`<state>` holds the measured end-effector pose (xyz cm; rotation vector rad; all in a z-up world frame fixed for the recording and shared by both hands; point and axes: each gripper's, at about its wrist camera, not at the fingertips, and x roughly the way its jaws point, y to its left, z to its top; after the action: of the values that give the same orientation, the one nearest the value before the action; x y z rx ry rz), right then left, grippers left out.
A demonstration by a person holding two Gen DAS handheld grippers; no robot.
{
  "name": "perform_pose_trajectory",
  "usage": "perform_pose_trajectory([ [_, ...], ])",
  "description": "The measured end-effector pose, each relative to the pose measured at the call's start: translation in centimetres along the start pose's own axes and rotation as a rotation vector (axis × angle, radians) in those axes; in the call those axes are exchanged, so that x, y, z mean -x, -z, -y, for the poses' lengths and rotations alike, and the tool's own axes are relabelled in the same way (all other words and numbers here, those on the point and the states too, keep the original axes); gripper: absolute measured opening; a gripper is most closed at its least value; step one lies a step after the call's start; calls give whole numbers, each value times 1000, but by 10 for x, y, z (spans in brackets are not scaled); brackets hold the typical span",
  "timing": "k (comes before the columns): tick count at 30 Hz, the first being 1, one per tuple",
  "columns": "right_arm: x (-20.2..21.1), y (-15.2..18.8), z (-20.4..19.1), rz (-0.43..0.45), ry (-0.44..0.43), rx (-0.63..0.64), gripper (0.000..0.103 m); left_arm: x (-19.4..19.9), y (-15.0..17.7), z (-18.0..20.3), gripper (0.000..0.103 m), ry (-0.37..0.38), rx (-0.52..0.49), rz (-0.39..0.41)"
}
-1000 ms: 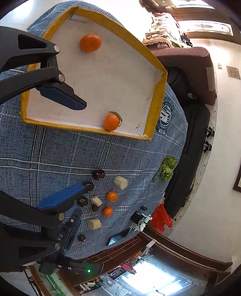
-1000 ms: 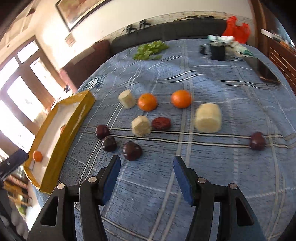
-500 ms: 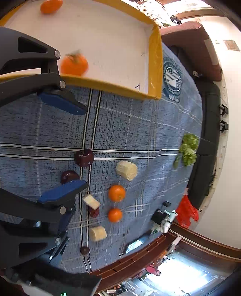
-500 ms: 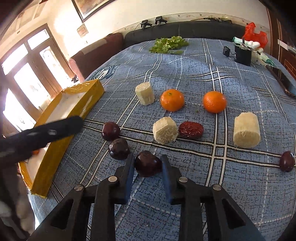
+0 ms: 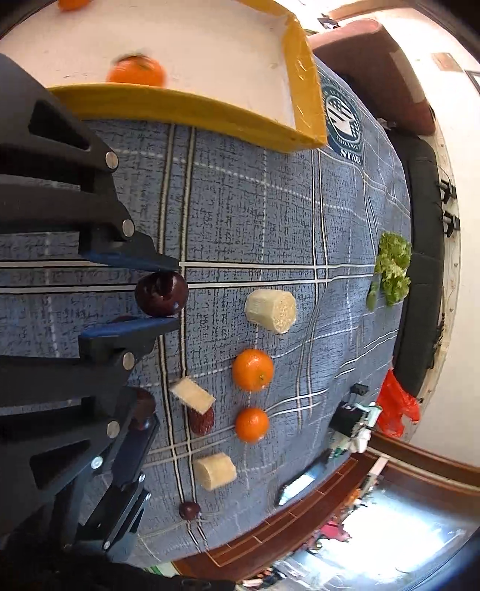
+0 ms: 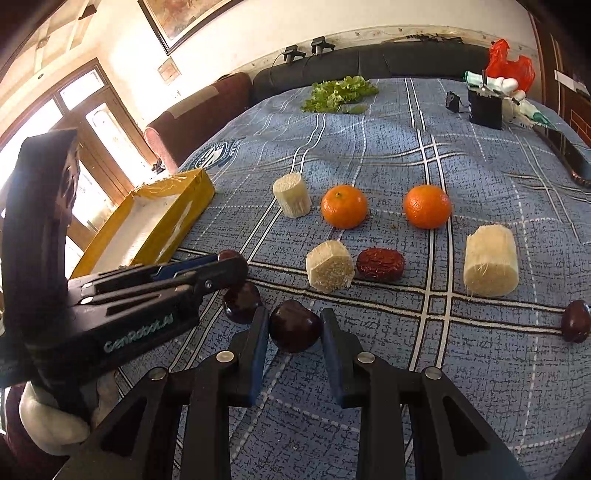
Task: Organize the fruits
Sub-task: 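Lower both plums into the yellow tray and open both tools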
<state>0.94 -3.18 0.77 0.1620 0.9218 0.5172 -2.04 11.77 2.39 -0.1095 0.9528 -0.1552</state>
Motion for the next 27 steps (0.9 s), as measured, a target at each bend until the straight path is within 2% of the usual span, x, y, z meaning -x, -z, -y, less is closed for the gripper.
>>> perform_pose_trajectory([
  [5, 4, -1, -1, 17, 1, 3, 31, 48, 8, -23, 24, 18, 103, 93],
  [8, 6, -1, -2, 33, 16, 9, 31, 77, 15, -43, 24, -8, 155, 137],
  [11, 9, -1, -5, 52, 37, 15, 31, 99, 27, -75, 24, -61, 225, 151],
  [15, 21, -4, -21, 72, 48, 36, 31, 115, 47, -113, 24, -235, 261, 160],
  [17, 30, -7, -43, 68, 7, 66, 31, 117, 55, -129, 24, -322, 269, 160],
  [18, 33, -9, -54, 67, -8, 86, 31, 117, 59, -136, 24, -333, 285, 157],
  [21, 33, -12, -101, 45, -72, 177, 31, 116, 66, -163, 24, -317, 364, 148],
  [24, 22, -8, -145, 7, -125, 250, 32, 115, 73, -180, 25, -318, 403, 142],
  [27, 3, 2, -182, -41, -161, 318, 32, 113, 81, -191, 25, -287, 435, 136],
])
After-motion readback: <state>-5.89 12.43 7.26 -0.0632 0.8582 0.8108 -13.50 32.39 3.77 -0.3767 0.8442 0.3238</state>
